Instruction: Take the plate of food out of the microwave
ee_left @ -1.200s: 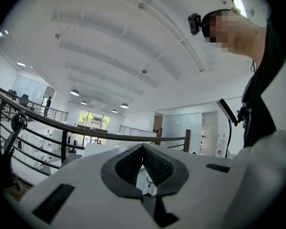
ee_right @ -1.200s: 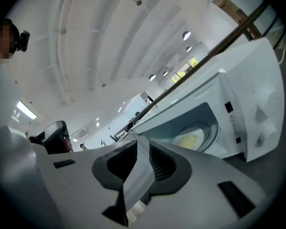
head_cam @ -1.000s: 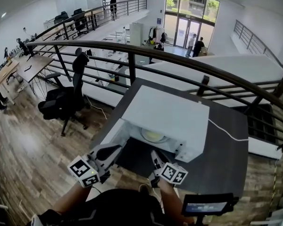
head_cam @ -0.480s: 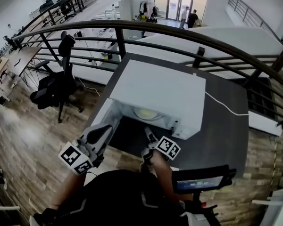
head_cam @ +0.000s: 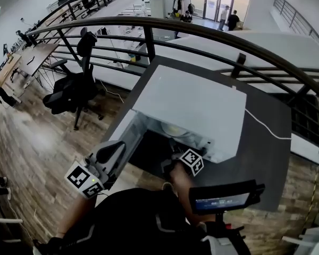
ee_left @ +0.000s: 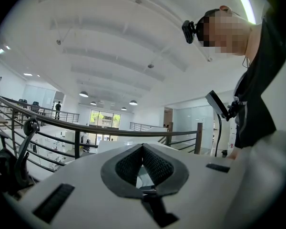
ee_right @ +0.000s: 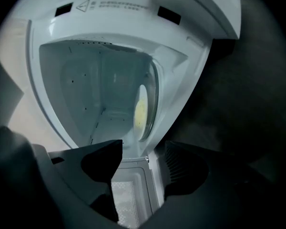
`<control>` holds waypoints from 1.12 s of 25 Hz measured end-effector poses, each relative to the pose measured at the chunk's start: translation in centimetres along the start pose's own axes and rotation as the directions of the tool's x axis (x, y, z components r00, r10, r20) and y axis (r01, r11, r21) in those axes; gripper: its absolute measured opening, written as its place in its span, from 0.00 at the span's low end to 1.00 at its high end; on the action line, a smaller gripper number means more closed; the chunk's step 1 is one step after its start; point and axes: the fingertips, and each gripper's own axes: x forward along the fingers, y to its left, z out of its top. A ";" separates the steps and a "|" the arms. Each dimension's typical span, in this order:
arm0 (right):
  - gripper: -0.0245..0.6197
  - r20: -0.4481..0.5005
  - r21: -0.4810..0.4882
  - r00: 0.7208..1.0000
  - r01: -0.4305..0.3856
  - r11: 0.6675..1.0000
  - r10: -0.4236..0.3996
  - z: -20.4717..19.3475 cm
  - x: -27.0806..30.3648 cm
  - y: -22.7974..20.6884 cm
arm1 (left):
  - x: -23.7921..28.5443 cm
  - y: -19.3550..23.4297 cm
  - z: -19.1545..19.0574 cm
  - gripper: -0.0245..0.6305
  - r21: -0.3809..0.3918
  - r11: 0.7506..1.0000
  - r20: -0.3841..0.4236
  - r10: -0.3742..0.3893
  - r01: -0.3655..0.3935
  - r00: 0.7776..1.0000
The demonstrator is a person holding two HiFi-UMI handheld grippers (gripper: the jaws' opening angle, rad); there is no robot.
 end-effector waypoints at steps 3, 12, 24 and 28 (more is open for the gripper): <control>0.44 -0.026 0.037 1.000 0.000 0.999 0.001 -0.5 1.4 -0.4 | -0.3 0.5 -0.3 0.04 -0.004 0.999 -0.008 0.033 -0.033 0.999; 0.48 -0.013 0.104 1.000 -0.001 0.995 0.003 0.4 4.1 -1.6 | -0.6 1.5 -1.1 0.04 -0.022 0.995 -0.035 0.098 -0.098 0.995; 0.48 0.055 0.161 0.998 -0.022 0.987 0.013 1.6 5.8 -2.1 | -2.1 2.1 -1.2 0.04 -0.016 0.989 -0.056 0.146 -0.148 0.988; 0.48 0.077 0.199 0.997 -0.030 0.980 0.015 2.0 6.2 -2.0 | -2.5 2.0 -0.9 0.04 -0.007 0.988 -0.052 0.151 -0.152 0.987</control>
